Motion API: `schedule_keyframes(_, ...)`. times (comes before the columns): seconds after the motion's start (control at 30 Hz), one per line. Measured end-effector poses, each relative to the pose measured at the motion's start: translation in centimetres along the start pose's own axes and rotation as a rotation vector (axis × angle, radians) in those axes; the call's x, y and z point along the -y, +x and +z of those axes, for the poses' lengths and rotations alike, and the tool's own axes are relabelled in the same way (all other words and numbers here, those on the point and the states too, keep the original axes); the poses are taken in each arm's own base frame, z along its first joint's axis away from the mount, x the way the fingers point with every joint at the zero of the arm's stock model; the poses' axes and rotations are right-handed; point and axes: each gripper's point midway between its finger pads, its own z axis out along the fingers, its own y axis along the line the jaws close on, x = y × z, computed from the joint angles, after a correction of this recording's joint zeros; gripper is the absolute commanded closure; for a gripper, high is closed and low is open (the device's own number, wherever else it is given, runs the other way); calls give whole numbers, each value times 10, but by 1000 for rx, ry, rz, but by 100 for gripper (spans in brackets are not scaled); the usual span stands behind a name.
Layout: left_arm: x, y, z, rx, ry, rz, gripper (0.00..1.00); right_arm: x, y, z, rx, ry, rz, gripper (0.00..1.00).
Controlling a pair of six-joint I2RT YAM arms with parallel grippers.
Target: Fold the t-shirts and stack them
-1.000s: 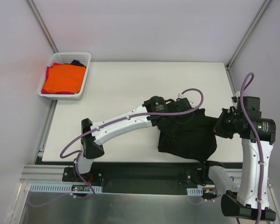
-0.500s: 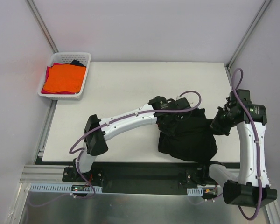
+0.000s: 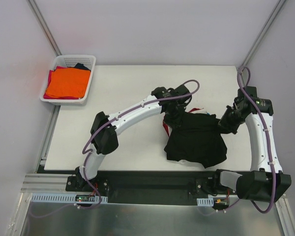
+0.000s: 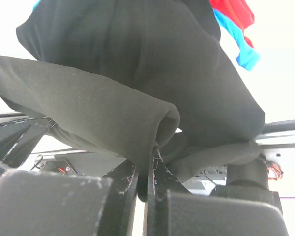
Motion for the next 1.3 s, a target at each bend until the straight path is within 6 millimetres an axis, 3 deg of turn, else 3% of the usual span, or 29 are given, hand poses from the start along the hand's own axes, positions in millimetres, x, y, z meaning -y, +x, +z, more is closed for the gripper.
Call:
schedule_keyframes(0.37, -4, -6, -4, 8, -1, -8, 100, -7, -21, 20, -10, 0, 10, 99)
schedule_keyframes(0.57, -7, -6, 10, -12, -18, -13, 100, -11, -38, 51, -72, 24, 25, 99)
schedule_keyframes(0.8, -11, -9, 26, -26, -42, -13, 99, -18, -53, 73, -120, 24, 27, 99)
schedule_keyframes(0.87, -14, -11, 29, -26, -49, -14, 88, -19, -55, 77, -132, 23, 27, 92)
schedule_keyframes(0.9, -15, -12, 30, -24, -51, -16, 72, -19, -56, 79, -137, 25, 26, 84)
schedule_keyframes(0.97, -19, -16, 33, -19, -55, -14, 52, -19, -58, 83, -143, 28, 22, 74)
schedule_keyframes(1.0, -21, -17, 34, -18, -60, -12, 36, -19, -60, 85, -142, 30, 19, 59)
schedule_keyframes(1.03, -25, -18, 36, -19, -69, -13, 27, -19, -63, 86, -135, 30, 14, 48)
schedule_keyframes(1.07, -28, -18, 38, -22, -78, -9, 22, -19, -66, 88, -125, 30, 9, 37)
schedule_keyframes(1.1, -32, -19, 40, -23, -92, -13, 17, -19, -69, 90, -113, 32, 2, 12)
schedule_keyframes(1.13, -35, -19, 43, -26, -103, -12, 13, -18, -73, 91, -101, 32, -3, 4)
schedule_keyframes(1.17, -37, -19, 45, -28, -111, -14, 13, -18, -75, 92, -90, 32, -6, 0)
schedule_keyframes(1.3, -45, -20, 51, -32, -138, -18, 13, -15, -84, 94, -53, 41, -31, 3)
